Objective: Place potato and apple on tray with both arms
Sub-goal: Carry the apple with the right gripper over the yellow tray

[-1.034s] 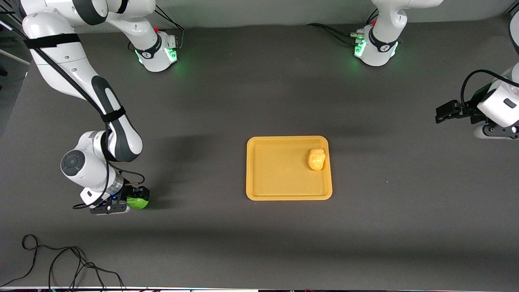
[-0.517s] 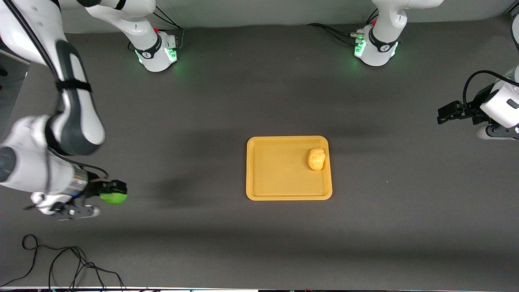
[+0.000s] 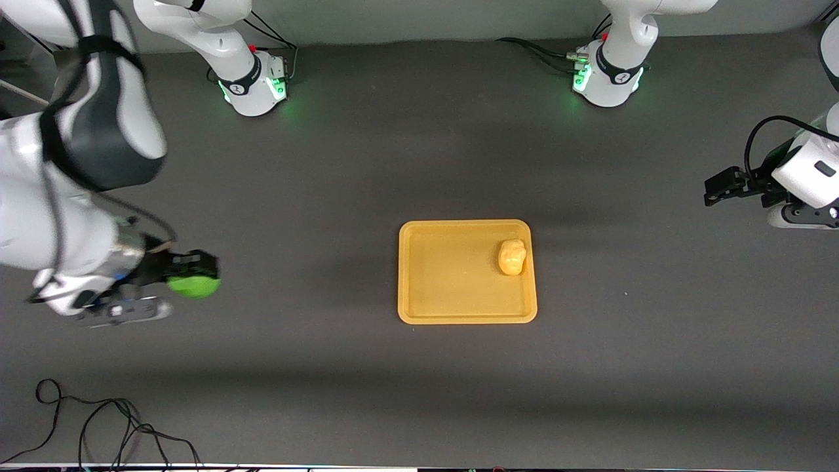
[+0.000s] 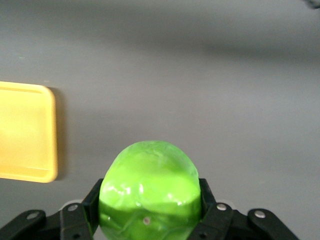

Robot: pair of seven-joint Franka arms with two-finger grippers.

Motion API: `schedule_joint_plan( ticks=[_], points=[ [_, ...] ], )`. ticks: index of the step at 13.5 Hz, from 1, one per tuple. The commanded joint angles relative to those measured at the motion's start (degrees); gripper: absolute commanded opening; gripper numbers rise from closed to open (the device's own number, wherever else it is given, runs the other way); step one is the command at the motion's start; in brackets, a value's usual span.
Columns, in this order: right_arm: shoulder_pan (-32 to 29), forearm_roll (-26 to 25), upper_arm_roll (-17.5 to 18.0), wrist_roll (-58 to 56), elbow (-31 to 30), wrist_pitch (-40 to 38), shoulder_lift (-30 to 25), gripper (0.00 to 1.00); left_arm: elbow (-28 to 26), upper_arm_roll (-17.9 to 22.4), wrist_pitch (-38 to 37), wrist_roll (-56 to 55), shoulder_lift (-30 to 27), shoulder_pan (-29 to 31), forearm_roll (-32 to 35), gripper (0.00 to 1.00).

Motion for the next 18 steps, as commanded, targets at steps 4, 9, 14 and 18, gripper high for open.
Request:
schedule_joint_plan(
  ticks=[4,9,14,18],
  points=[
    [19.3,-4.0,-0.6,27.8,16.6,-0.9,14.1,0.38,0.0,0.4,0.5,-0.1,0.7,-0.5,-0.4,0.99],
    [30.1,-3.9,0.4,37.2,23.0,5.7,22.5,0.37,0.8,0.5,0.2,0.3,0.8,-0.2,-1.2,0.99],
    [32.0,-4.3,1.0,38.7,22.7,17.7,32.9,0.37,0.4,0.5,0.8,0.9,1.4,-0.7,-1.0,1.00],
    [31.7,-5.2,0.5,38.9,22.5,23.7,37.7,0.37,0.6,0.6,0.5,0.3,0.9,0.0,-1.1,1.00]
  ],
)
